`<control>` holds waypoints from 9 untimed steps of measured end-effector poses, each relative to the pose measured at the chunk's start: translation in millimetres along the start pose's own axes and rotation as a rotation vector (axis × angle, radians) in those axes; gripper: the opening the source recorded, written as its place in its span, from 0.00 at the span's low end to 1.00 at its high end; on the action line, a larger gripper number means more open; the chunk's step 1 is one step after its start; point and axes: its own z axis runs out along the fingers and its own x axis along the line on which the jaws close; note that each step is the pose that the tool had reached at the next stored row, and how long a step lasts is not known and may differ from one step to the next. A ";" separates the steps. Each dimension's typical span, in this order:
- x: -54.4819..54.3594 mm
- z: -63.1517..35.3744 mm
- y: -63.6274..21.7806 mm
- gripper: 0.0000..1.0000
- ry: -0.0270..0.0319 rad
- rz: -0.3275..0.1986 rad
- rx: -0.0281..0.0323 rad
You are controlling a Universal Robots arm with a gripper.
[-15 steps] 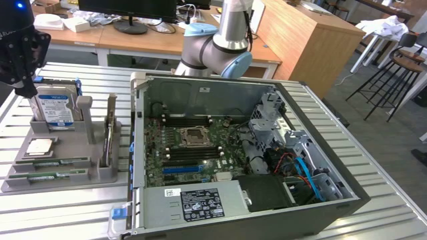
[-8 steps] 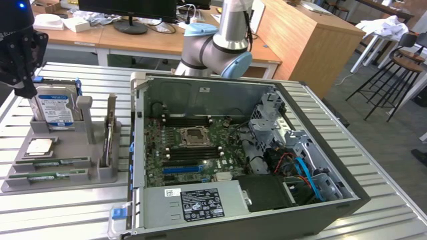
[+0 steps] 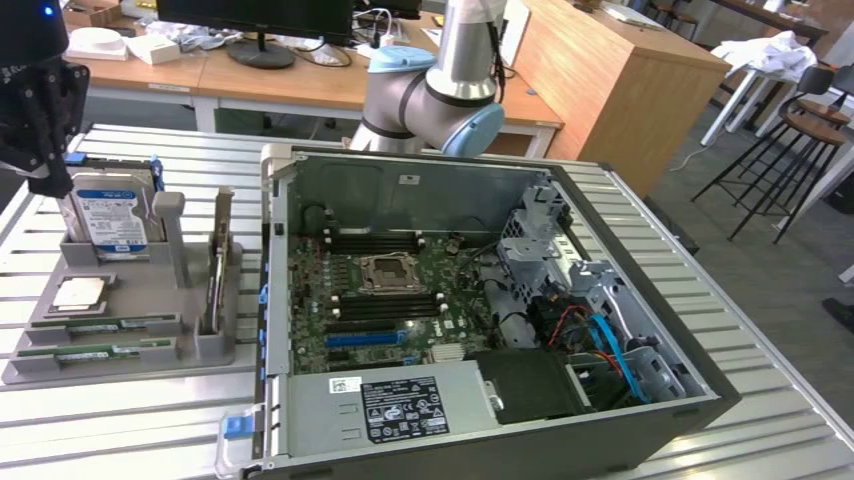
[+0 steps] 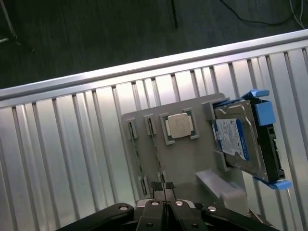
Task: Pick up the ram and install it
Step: 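Pick up the ram and move it above insertion slot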
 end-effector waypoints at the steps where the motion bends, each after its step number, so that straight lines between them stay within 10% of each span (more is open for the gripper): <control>1: 0.0 0.1 0.0 0.10 0.0006 -0.014 -0.0003; 9: 0.0 0.9 0.0 0.10 0.0050 -0.109 -0.0026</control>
